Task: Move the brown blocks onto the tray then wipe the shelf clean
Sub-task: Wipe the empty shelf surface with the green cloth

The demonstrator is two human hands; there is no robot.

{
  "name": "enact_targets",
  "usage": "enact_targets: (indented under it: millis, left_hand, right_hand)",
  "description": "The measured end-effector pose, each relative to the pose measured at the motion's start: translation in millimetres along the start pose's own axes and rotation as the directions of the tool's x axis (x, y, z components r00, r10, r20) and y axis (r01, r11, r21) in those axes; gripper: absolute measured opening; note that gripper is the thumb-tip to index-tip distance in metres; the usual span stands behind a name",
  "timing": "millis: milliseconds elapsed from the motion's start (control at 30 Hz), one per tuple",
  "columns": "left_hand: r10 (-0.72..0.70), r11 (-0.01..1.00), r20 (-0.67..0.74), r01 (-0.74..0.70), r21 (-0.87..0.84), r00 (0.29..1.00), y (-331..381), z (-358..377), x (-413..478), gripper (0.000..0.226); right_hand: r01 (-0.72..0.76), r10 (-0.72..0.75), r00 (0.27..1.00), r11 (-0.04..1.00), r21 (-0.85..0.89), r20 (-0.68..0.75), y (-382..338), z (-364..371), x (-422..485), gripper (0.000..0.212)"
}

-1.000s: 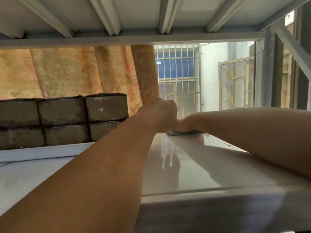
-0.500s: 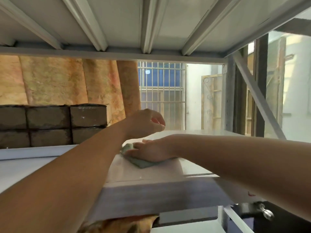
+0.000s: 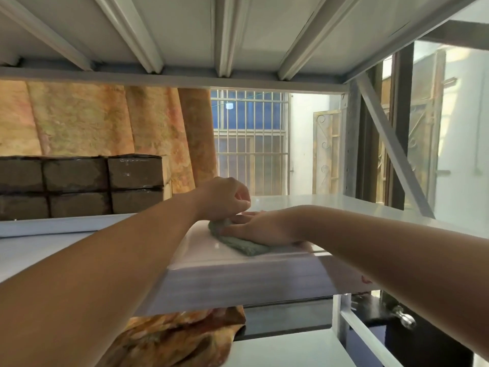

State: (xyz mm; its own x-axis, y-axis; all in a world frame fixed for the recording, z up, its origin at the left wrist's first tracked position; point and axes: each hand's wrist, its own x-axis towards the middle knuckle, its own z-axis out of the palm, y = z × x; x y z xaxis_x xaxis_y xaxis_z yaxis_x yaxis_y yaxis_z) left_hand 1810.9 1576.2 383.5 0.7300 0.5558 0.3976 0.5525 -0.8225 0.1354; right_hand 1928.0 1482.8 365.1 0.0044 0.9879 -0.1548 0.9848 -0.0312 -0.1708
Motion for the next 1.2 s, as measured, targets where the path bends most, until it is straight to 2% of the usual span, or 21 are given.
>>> enact_targets:
  millis: [33,67,133,200,333,433,633,900,1067,1200]
  left_hand:
    - [0.000,1.000,-0.013,0.000,-0.002,1.000,-0.2,1.0,0.8,0.021]
    - [0.002,1.000,-0.021,-0.002,0.000,1.000,-0.5,1.7,1.4,0.021]
    - [0.009,1.000,-0.023,-0.008,0.012,1.000,-1.2,2.8,1.8,0.022]
    - [0.018,1.000,-0.021,-0.017,0.025,1.000,-0.7,3.4,1.5,0.020]
    - [0.083,0.996,-0.045,-0.082,0.024,0.996,7.3,5.2,3.3,0.017]
    - [0.157,0.987,-0.032,-0.156,0.038,0.987,15.7,2.1,6.8,0.016]
    - [0.145,0.984,0.045,-0.149,0.093,0.988,27.9,-8.3,30.7,0.025]
    - [0.131,0.978,0.075,-0.141,0.154,0.989,21.3,20.4,55.8,0.023]
    - [0.114,0.982,0.095,-0.126,0.142,0.989,9.7,13.6,53.1,0.024]
    - [0.094,0.987,0.091,-0.105,0.124,0.991,8.4,7.2,45.8,0.024]
  right_hand:
    - [0.026,-0.026,1.000,0.999,-0.023,-0.012,1.2,-2.2,-2.9,0.095]
    - [0.004,-0.004,1.000,1.000,-0.025,-0.013,1.7,-4.5,-9.0,0.094]
    - [-0.056,0.056,0.998,0.998,0.021,-0.013,9.5,-7.1,-21.7,0.073]
    - [-0.086,0.088,0.996,0.994,0.069,-0.018,21.9,-11.8,-34.5,0.065]
    - [-0.140,0.144,0.989,0.985,0.104,-0.028,42.1,-13.1,-37.8,0.065]
    - [-0.129,0.133,0.990,0.987,0.091,-0.036,46.9,-14.1,-35.1,0.065]
    - [-0.154,0.154,0.988,0.978,0.138,0.013,53.4,-20.8,-18.1,0.061]
    - [-0.200,0.200,0.980,0.979,0.045,0.007,74.8,-36.5,52.8,0.065]
    - [-0.342,0.342,0.940,0.939,0.027,-0.006,88.9,-46.6,95.1,0.088]
    - [-0.439,0.440,0.898,0.898,0.038,-0.021,99.1,-56.2,116.9,0.096]
